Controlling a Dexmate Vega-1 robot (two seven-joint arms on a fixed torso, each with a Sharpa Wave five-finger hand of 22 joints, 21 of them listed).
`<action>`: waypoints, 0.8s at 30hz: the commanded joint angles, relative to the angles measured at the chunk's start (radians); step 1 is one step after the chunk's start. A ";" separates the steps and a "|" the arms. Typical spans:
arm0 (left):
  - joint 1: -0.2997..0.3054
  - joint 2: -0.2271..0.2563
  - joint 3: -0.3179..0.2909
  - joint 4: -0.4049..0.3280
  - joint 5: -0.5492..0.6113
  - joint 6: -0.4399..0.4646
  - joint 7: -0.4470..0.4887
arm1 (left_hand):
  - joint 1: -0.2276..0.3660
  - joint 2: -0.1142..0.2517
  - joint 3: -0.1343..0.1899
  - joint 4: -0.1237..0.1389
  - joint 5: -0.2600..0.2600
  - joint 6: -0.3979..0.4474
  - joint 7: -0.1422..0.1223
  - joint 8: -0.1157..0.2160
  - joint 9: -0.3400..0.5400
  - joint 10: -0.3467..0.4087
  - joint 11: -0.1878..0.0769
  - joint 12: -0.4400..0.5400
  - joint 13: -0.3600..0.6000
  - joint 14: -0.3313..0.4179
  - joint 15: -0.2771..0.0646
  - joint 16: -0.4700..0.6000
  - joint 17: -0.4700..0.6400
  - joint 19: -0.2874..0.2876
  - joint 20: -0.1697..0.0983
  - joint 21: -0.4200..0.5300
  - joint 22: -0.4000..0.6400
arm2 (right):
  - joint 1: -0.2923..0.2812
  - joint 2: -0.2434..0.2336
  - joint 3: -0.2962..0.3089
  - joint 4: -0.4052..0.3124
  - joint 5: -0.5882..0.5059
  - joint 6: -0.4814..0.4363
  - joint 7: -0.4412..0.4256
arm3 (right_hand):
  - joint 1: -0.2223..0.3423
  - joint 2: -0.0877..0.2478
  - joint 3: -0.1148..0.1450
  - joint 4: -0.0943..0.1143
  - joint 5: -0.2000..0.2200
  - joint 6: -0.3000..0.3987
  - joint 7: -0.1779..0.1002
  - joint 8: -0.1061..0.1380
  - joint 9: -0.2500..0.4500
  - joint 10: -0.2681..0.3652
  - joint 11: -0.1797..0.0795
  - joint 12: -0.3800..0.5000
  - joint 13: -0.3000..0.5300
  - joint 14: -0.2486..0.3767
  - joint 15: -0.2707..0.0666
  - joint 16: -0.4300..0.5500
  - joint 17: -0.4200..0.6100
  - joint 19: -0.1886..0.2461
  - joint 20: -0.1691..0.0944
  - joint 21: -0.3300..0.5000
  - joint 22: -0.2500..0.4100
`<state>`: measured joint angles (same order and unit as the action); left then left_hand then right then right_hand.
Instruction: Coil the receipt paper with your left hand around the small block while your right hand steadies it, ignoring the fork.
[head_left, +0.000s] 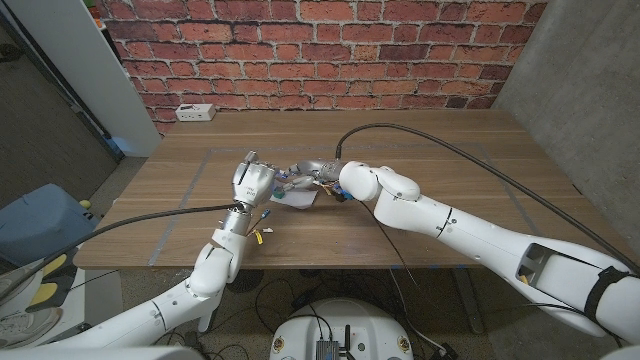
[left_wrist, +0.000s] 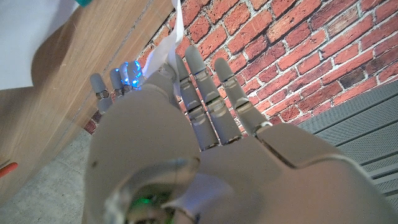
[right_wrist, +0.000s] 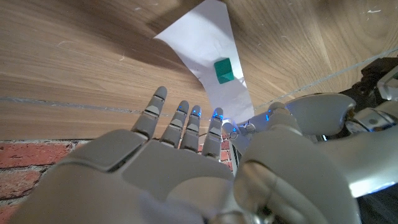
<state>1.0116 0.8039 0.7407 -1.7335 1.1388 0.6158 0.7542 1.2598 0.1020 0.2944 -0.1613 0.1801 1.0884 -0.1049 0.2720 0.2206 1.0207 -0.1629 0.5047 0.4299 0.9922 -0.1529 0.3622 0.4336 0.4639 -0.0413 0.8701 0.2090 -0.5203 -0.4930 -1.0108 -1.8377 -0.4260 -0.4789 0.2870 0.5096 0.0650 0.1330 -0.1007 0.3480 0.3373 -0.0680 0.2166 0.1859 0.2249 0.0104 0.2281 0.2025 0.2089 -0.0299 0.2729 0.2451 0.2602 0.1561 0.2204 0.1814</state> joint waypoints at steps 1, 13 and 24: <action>-0.058 0.004 0.034 -0.004 0.045 -0.059 -0.022 | 0.003 0.005 -0.003 0.002 0.003 0.013 0.000 0.006 0.003 0.042 -0.036 -0.001 0.029 0.011 -0.090 -0.002 0.002 0.001 -0.005 0.010 0.002 | -0.090 -0.057 0.079 -0.035 0.059 0.058 -0.135 | -0.018 -0.017 -0.003 0.001 -0.015 -0.065 -0.012 -0.028 0.003 -0.090 -0.011 -0.036 0.005 -0.101 0.033 -0.038 0.013 -0.058 0.007 -0.024 0.004; -0.079 0.018 0.061 -0.025 0.072 -0.151 -0.071 | 0.002 0.003 -0.006 0.002 0.004 0.015 0.001 0.005 0.002 0.048 -0.036 -0.003 0.029 0.015 -0.090 -0.003 0.003 0.000 -0.009 0.018 0.000 | -0.146 -0.091 0.112 -0.078 0.048 0.050 -0.211 | -0.057 -0.011 -0.014 0.010 -0.015 -0.135 -0.018 -0.030 0.003 -0.140 -0.022 -0.034 0.004 -0.192 0.039 -0.061 0.018 -0.172 0.023 -0.032 0.001; -0.053 0.015 0.051 -0.044 0.087 -0.162 -0.064 | 0.002 0.003 -0.007 0.002 0.004 0.014 0.002 0.003 0.003 0.052 -0.037 -0.004 0.030 0.020 -0.090 -0.003 0.004 0.001 -0.012 0.024 -0.001 | -0.116 -0.086 0.014 -0.122 -0.136 -0.125 -0.176 | 0.118 0.007 0.066 -0.080 -0.026 -0.253 0.001 -0.036 0.004 -0.201 -0.012 -0.038 0.002 -0.191 0.056 -0.058 0.001 -0.130 0.033 -0.011 -0.001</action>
<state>0.9442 0.8208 0.7938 -1.7601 1.2073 0.4746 0.6913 1.2594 0.1016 0.2917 -0.1585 0.1795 1.0937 -0.1073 0.2735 0.2209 1.0239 -0.1598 0.4936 0.4382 0.9989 -0.1536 0.3628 0.4334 0.4640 -0.0412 0.8856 0.2043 -0.6525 -0.5763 -0.9181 -1.9209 -0.4094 -0.4671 0.0903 0.5974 0.0736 0.1862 -0.1705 0.3250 0.0983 -0.0666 0.1842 0.1860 0.0288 -0.0013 0.1919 0.2023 0.0158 0.0181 0.2175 0.2460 0.1203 0.1874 0.2023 0.1766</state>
